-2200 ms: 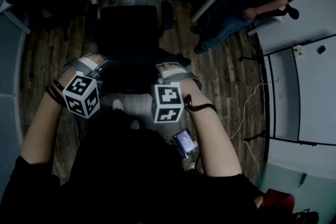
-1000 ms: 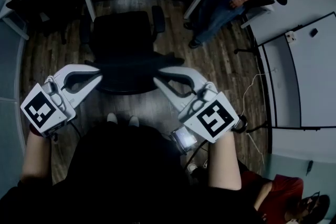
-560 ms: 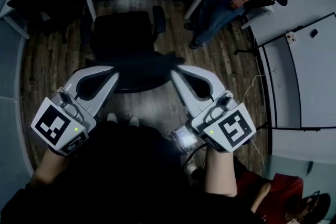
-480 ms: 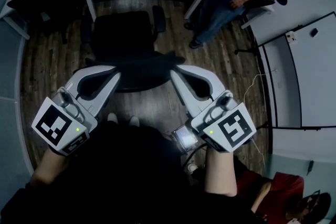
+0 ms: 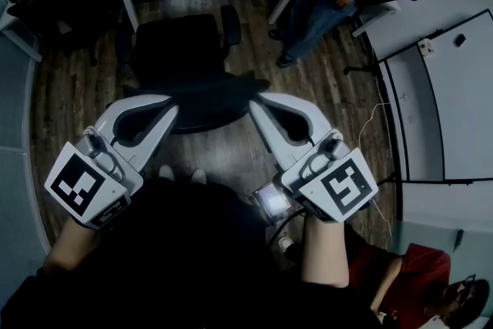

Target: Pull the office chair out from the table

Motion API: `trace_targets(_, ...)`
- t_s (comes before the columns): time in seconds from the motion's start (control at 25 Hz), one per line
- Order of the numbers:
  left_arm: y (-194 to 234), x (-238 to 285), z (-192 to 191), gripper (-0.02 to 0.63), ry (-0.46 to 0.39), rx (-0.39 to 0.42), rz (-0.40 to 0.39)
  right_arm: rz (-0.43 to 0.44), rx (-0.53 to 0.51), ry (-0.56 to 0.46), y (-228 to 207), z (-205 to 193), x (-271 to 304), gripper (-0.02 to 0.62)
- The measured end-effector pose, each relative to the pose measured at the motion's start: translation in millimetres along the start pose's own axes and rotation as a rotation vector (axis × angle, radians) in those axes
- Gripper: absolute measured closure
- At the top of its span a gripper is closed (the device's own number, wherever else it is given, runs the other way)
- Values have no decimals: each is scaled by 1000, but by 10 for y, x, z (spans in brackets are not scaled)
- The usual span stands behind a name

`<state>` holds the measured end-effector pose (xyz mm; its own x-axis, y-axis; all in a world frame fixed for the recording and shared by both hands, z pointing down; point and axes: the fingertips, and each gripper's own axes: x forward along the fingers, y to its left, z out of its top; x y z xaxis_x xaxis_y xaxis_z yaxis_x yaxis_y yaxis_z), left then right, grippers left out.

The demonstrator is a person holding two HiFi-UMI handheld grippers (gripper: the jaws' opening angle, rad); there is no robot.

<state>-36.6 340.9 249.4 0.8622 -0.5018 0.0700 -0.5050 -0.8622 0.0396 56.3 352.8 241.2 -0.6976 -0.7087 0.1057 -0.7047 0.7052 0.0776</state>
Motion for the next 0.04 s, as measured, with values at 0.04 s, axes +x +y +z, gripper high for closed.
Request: trace_targets(0.04, -15, 10, 0, 601, 2, 3, -1, 0, -1, -1, -6, 0, -15, 595)
